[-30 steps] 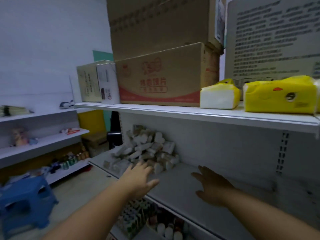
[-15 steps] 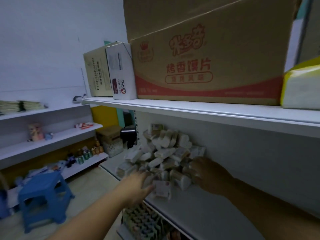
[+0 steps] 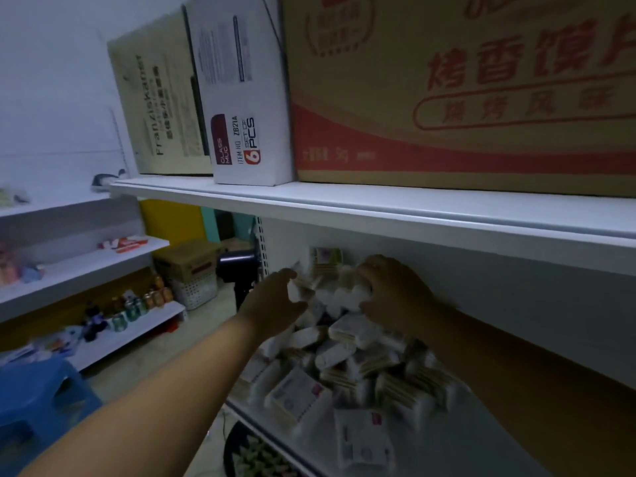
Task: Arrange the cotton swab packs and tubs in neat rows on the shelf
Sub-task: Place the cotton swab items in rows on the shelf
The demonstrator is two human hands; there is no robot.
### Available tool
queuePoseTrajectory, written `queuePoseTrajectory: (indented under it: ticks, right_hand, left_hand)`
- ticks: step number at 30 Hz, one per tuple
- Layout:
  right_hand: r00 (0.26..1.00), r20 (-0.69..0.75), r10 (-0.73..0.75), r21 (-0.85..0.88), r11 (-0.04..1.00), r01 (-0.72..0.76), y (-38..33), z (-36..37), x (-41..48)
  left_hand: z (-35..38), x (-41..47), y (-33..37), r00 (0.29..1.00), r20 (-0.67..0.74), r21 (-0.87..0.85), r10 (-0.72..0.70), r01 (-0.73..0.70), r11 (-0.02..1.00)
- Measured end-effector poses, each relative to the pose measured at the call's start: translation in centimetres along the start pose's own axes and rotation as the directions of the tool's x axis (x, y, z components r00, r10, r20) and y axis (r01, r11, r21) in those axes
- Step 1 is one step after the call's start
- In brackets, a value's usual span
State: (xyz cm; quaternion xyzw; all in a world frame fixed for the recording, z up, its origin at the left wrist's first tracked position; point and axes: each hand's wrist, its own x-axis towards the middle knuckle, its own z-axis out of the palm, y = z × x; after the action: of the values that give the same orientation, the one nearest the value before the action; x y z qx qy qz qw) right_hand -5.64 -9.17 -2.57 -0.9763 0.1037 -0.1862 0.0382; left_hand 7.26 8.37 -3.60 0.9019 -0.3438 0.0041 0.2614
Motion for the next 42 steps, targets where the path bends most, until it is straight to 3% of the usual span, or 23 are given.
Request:
queuePoseTrajectory:
  ticks: [3,7,9,12,16,21,23,26,29,31,34,39,42]
  right_hand:
    - [1.000,-0.009,0.004,-0.106,0.994,-0.005,-1.1,1.0,1.8]
    - [0.993,0.080,0.092,-0.263,0.963,-0.068,-2.1,2.4,2.6]
    - [0.991,0.048,0.123,-0.264,0.959,-0.106,-2.3,2.7,2.7]
    - [0.991,-0.024,0.128,-0.135,0.982,-0.130,-2.6,2.8,2.7]
    - [0.973,-0.048,0.228,-0.054,0.972,-0.230,-3.1,1.9,2.8]
    - [0.909,-0.121,0.399,0.286,0.891,-0.353,-4.2,0.4,3.1]
    - [0.840,-0.179,0.512,0.523,0.773,-0.360,-5.1,-0.9,2.6]
    - [0.750,-0.040,0.661,0.912,0.331,-0.243,-5.8,-2.7,0.1]
    - [0.727,0.175,0.664,0.985,-0.109,-0.137,-5.6,-3.3,-3.4]
    - [0.689,0.273,0.672,0.951,-0.299,-0.085,-5.4,-3.4,-5.8]
    - [0.640,0.307,0.705,0.928,-0.370,-0.037,-5.1,-4.2,-9.9]
    - [0.559,0.309,0.769,0.937,-0.348,-0.039,-4.3,-6.5,-18.3]
    - [0.468,0.329,0.820,0.938,-0.340,-0.065,-3.1,-8.1,-25.3]
  left_hand:
    - [0.4,4.7,-1.2,0.995,-0.047,-0.083,0.089,-0.092,0.992]
    - [0.4,9.4,-1.3,0.984,0.007,-0.156,0.175,-0.172,0.973]
    - [1.0,10.7,-1.4,0.979,0.020,-0.143,0.203,-0.198,0.970]
    - [1.7,11.7,-1.5,0.975,0.045,-0.110,0.220,-0.214,0.971]
    - [1.2,12.1,-1.6,0.964,-0.047,-0.122,0.262,-0.266,0.956]
    - [0.0,11.9,-2.6,0.958,-0.062,-0.580,0.280,-0.263,0.771]
    - [-0.7,11.2,-2.9,0.951,-0.067,-0.686,0.303,-0.264,0.678]
    - [-1.6,8.8,-3.2,0.935,0.009,-0.887,0.354,-0.156,0.434]
    - [-1.3,5.8,-2.8,0.905,0.129,-0.983,0.406,0.062,0.173]
    - [-0.5,3.9,-1.8,0.872,0.203,-0.979,0.446,0.183,0.087]
    - [1.1,0.5,1.0,0.835,0.312,-0.939,0.453,0.345,0.009]
    - [4.8,-7.4,7.7,0.703,0.433,-0.813,0.564,0.575,-0.092]
    - [7.2,-13.5,12.7,0.629,0.544,-0.732,0.556,0.679,-0.052]
